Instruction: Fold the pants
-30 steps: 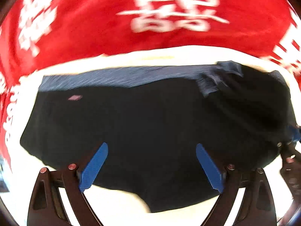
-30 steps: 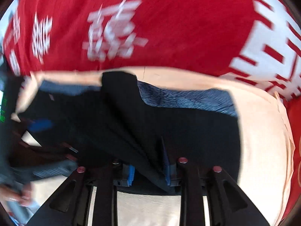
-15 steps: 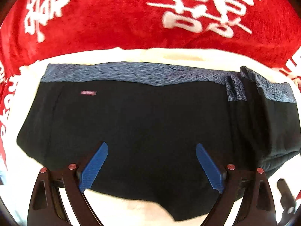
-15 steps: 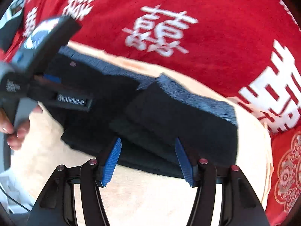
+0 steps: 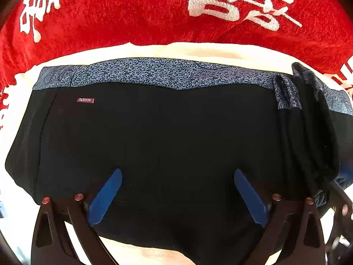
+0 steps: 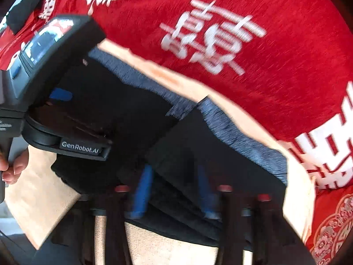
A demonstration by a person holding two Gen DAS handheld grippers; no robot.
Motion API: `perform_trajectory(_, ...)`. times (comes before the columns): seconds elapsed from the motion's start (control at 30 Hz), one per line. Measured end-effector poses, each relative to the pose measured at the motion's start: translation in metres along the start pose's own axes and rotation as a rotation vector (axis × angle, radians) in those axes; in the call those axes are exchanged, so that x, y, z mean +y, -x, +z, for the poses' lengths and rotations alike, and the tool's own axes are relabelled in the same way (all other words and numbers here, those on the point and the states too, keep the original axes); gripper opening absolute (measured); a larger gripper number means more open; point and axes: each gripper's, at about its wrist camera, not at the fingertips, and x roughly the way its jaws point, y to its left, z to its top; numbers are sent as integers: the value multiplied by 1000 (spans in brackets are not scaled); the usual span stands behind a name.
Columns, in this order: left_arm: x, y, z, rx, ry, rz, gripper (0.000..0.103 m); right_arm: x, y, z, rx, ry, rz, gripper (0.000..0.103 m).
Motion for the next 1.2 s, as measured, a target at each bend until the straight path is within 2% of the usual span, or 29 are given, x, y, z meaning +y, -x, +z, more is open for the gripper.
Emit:
perform_trajectory(0.07, 0, 0, -1, 2, 8, -1, 102, -4, 5, 2, -2, -14, 26, 12)
perform_trajectory(0.17, 2, -1, 0, 8, 7, -5, 102, -14, 25, 1, -25, -74, 112, 11)
perform_trajectory(0.3, 8, -8, 1, -6, 6, -10, 102, 8, 12, -14, 40, -22, 130, 11)
perform_trajectory(0.37, 10, -7, 1, -6, 10, -5, 102, 21, 1, -22, 55, 1, 110, 12)
perform_trajectory(0.47, 14, 5, 0, -12, 25, 16, 102, 25, 6, -22, 37, 5, 81, 16)
perform_trajectory(0.57, 14, 26, 5, -39, 14, 4, 102, 16, 26, -26, 14, -31, 190, 32)
perform_trajectory(0.63, 8, 41, 9, -67, -10, -6, 102, -2, 46, -33, -30, -95, 219, 33)
perform_trajectory(0.7, -8, 61, 18, -105, -51, -38, 102, -40, 59, -41, -50, -249, 205, 33)
perform_trajectory(0.77, -25, 73, 26, -120, -83, -75, 102, -86, 58, -51, -35, -434, 207, 32)
perform_trajectory(0.8, -40, 77, 31, -124, -100, -105, 102, -119, 52, -59, -17, -562, 212, 27)
perform_trajectory(0.83, -50, 80, 33, -126, -108, -125, 102, -136, 47, -62, -5, -614, 207, 19)
perform_trajectory(0.9, -77, 80, 41, -129, -124, -164, 102, -174, 39, -73, -3, -724, 197, 19)
perform_trajectory(0.97, -107, 72, 51, -117, -138, -193, 102, -195, 26, -74, 6, -754, 203, 19)
perform_trajectory(1.03, -120, 52, 57, -108, -146, -178, 102, -201, 14, -73, 11, -759, 237, 19)
perform_trajectory(1.1, -129, 32, 52, -76, -157, -109, 102, -197, -6, -79, 59, -761, 259, 18)
perform_trajectory(1.13, -127, 14, 46, -21, -154, -62, 102, -194, -10, -84, 65, -779, 274, 18)
perform_trajectory(1.17, -121, 5, 41, 15, -136, -66, 103, -190, -11, -89, 52, -799, 290, 18)
perform_trajectory(1.2, -111, 2, 35, 19, -88, -111, 103, -186, -8, -94, 39, -810, 297, 18)
